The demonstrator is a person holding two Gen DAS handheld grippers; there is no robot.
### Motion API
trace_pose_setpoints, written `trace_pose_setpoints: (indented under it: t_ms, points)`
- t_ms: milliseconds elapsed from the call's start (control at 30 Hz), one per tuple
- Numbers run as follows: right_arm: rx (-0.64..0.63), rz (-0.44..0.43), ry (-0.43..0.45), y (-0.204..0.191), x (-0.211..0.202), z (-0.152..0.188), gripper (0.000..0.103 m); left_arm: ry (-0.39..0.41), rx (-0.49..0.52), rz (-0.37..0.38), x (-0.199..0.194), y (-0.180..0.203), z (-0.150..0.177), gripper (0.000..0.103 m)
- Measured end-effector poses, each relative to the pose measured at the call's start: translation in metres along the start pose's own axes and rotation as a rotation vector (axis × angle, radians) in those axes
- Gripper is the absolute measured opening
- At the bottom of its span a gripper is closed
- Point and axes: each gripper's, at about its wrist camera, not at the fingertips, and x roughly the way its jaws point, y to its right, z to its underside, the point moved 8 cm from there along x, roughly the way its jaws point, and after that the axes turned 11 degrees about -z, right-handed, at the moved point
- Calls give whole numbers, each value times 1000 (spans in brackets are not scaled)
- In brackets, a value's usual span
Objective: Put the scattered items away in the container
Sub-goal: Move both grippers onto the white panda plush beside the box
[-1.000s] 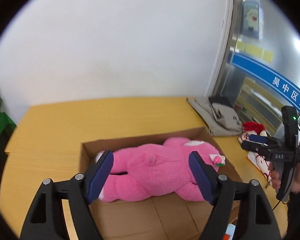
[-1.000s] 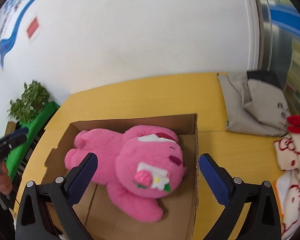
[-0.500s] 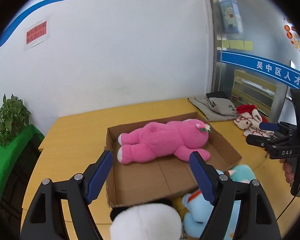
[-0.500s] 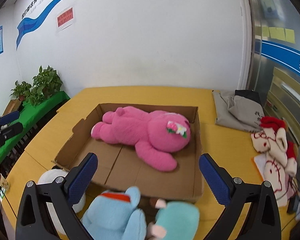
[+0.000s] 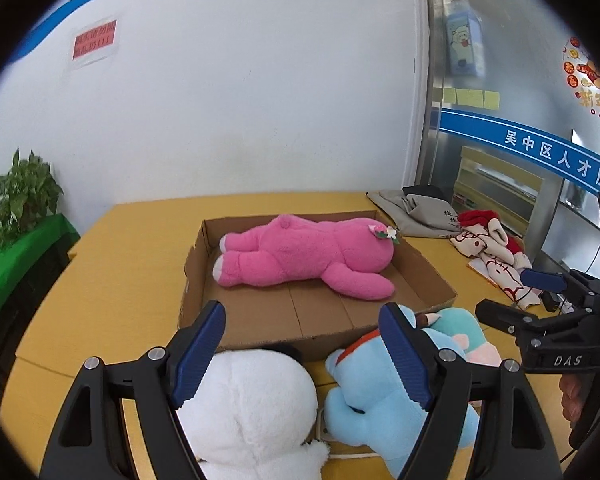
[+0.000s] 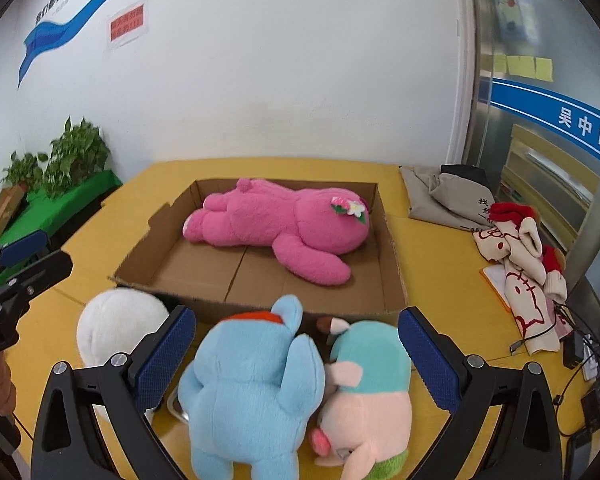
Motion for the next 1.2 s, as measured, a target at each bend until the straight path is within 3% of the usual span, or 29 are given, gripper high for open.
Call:
trace_pose_setpoints:
  t_ms: [267,567,733,867,1067,1200]
  points:
    - [-19,-4,-6,-12,2,3,103,-34,-32,-18,5,-17,15,79]
    - [-29,-18,-18,-19,15,3,103,-65,-42,20,11,-23,21,79]
    - [-41,-52,-42,-21,25,10,103,-122,-92,79,17,-36,35,79]
    - [-48,-133,-57,-31,33,16,103,-142,-105,78,22,-57,46,79]
    - [-77,-374,-119,-83,55,34,103,-197,-167,87,39,-99,61,79]
    - [-75,-496,-160,-119,74,47,103,-276,-235,180,58,-117,83,79]
